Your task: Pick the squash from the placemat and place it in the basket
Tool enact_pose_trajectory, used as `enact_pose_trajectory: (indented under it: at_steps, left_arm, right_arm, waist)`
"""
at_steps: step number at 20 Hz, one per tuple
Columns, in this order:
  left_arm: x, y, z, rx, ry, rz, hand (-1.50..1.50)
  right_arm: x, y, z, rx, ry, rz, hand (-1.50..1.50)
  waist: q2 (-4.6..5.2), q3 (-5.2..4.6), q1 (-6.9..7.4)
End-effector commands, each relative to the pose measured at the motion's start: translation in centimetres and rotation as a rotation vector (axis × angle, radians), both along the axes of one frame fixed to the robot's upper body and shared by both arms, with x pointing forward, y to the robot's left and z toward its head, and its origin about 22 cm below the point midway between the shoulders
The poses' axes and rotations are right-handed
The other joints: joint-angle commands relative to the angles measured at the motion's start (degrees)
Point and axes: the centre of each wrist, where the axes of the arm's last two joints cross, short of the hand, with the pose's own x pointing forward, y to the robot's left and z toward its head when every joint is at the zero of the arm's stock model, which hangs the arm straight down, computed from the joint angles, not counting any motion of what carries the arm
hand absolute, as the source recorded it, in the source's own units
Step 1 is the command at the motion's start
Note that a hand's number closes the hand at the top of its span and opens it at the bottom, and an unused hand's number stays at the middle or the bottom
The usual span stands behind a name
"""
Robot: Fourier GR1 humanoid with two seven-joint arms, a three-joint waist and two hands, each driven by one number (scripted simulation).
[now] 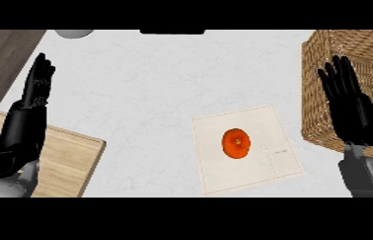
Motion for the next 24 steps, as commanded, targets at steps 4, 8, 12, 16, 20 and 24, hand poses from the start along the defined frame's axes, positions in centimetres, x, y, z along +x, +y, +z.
enact_pose_trajectory:
  at_steps: [4,8,12,16,20,24]
  left_arm:
    - [1.4,-1.0,0.6,-0.028,0.151,-0.168,0.00]
    - [0.5,-3.0,-1.6,-0.084,0.297,-0.287,0.00]
    - [1.5,-1.8,-2.0,-0.086,0.315,-0.264,0.00]
    - [1.0,-1.6,-1.7,-0.092,0.336,-0.273,0.00]
    - [1.1,-1.1,-2.0,-0.101,0.357,-0.257,0.00]
    - [0.9,-1.1,-2.4,-0.110,0.361,-0.257,0.00]
  right_arm:
    - [2.2,2.9,1.2,-0.179,-0.015,0.323,1.50]
    - [1.3,9.7,2.1,-0.254,-0.252,0.736,1.50]
    - [-3.6,17.9,-2.6,-0.326,-0.299,0.686,-1.50]
    - [-5.5,19.7,-3.1,-0.525,-0.258,0.461,-1.50]
    - [-3.9,16.3,0.7,-0.768,-0.252,0.234,-1.50]
    - [-2.3,14.5,6.0,-1.037,-0.229,0.115,-1.50]
  waist:
    - [1.84,0.16,0.22]
    - [1.81,0.24,1.02]
    - [1.31,0.09,-0.70]
    - [0.81,0.05,-0.87]
    - [0.33,-0.07,-2.18]
    - [0.12,-0.21,-2.33]
